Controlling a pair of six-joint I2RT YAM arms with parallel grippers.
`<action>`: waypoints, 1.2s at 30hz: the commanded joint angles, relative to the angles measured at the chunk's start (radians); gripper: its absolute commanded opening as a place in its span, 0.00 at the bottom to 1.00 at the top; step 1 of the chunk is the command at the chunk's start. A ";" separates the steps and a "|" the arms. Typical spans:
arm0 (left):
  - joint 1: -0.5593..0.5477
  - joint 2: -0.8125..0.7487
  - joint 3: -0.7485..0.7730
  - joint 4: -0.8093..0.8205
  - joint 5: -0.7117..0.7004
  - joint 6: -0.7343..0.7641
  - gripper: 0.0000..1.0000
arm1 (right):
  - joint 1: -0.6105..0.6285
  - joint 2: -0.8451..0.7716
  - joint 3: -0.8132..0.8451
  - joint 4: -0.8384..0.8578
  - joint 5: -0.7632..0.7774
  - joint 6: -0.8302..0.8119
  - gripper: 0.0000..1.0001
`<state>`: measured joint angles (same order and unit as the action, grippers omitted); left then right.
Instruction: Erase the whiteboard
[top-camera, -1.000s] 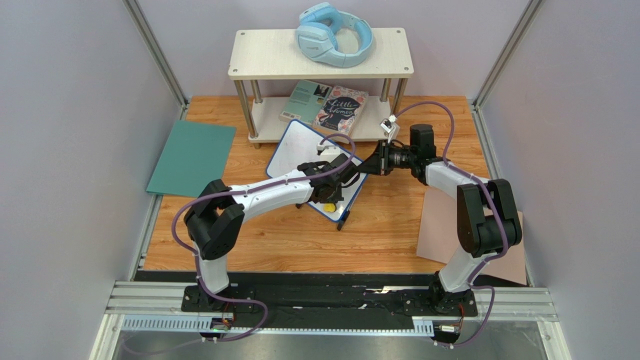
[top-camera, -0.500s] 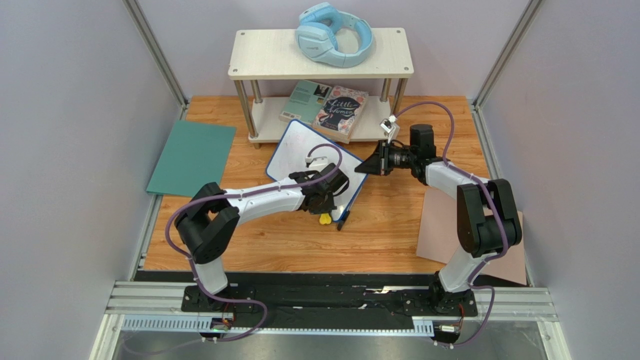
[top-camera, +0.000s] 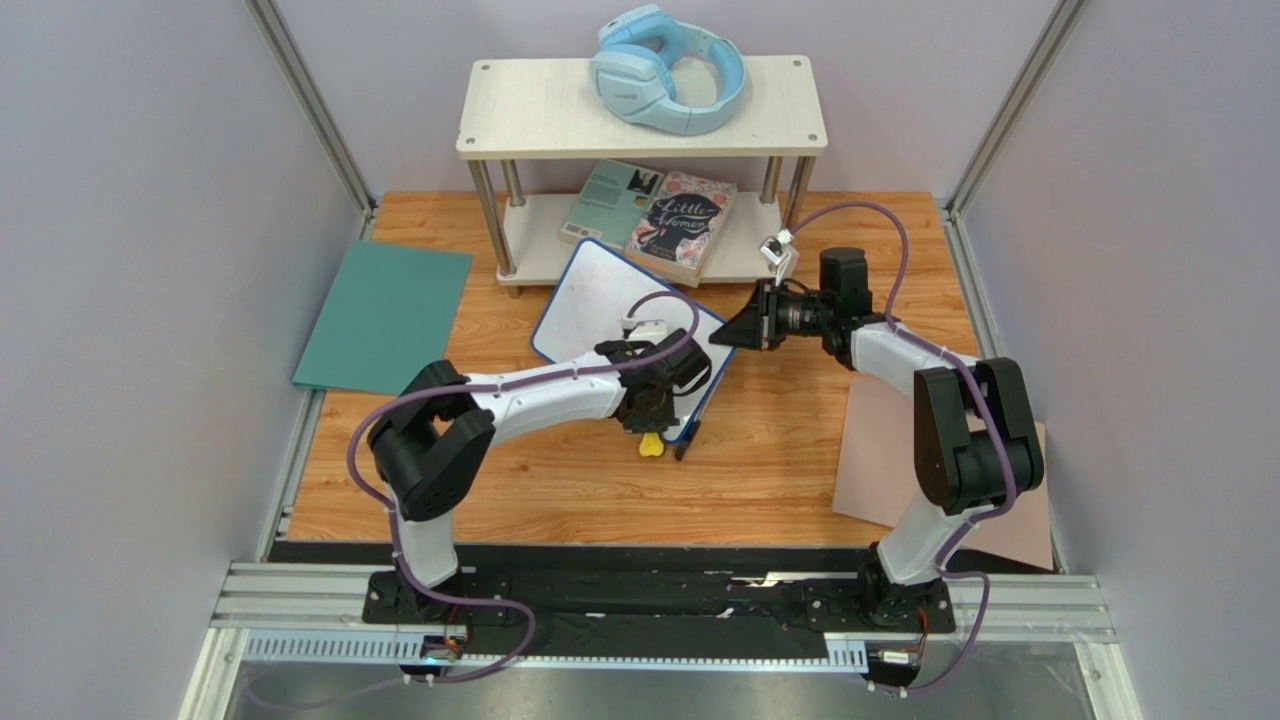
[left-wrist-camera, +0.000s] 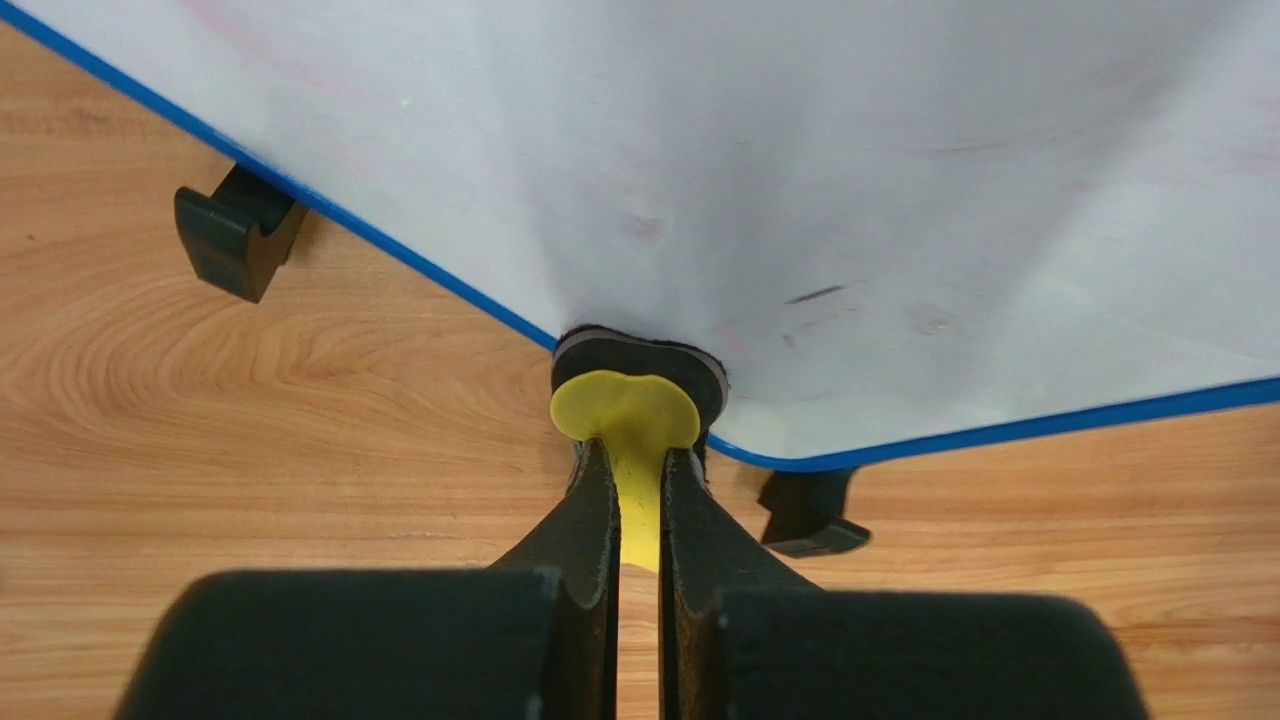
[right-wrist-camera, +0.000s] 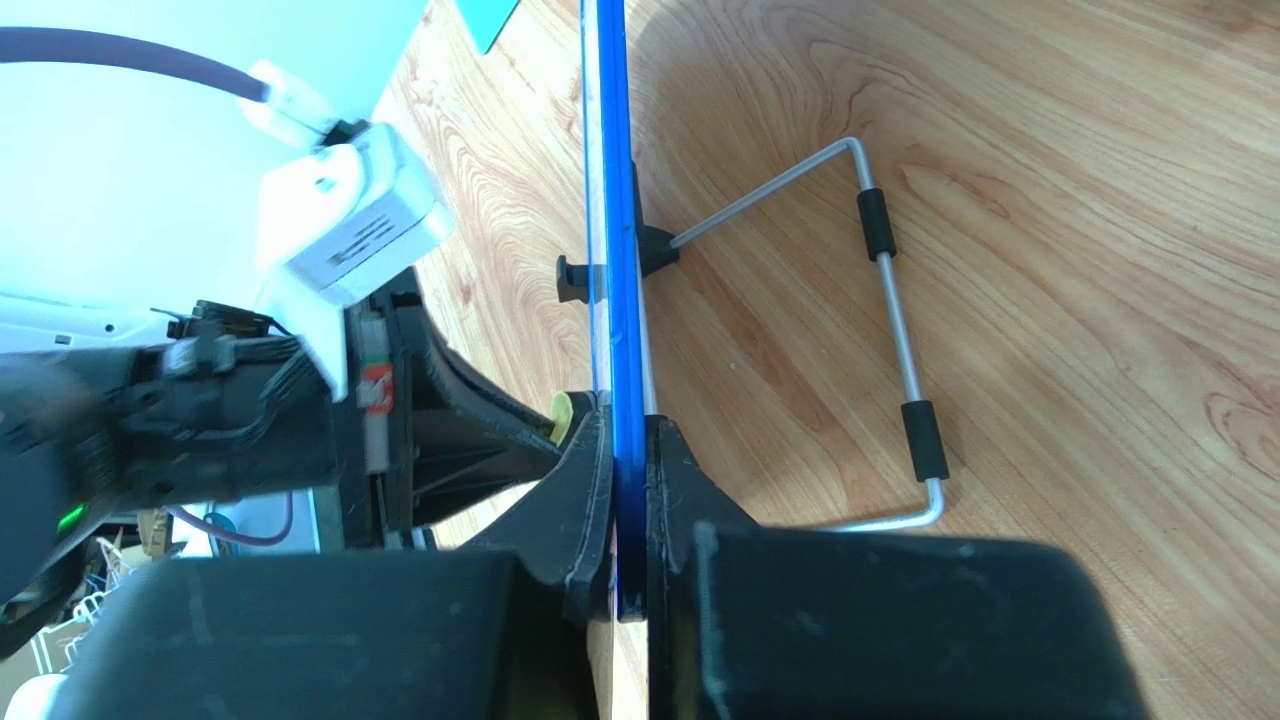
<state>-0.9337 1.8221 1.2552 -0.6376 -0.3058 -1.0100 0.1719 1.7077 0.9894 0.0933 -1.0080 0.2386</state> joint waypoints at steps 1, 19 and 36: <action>-0.008 0.060 0.192 0.040 -0.064 0.108 0.00 | 0.023 0.029 -0.005 -0.055 0.149 -0.094 0.00; 0.078 0.253 0.602 -0.002 -0.047 0.295 0.00 | 0.026 0.030 -0.006 -0.055 0.149 -0.094 0.00; -0.002 0.236 0.572 0.009 -0.024 0.360 0.00 | 0.031 0.032 -0.003 -0.061 0.158 -0.102 0.00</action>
<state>-0.9077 1.9907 1.7561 -0.7296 -0.3397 -0.6895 0.1719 1.7153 0.9905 0.0902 -0.9825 0.2565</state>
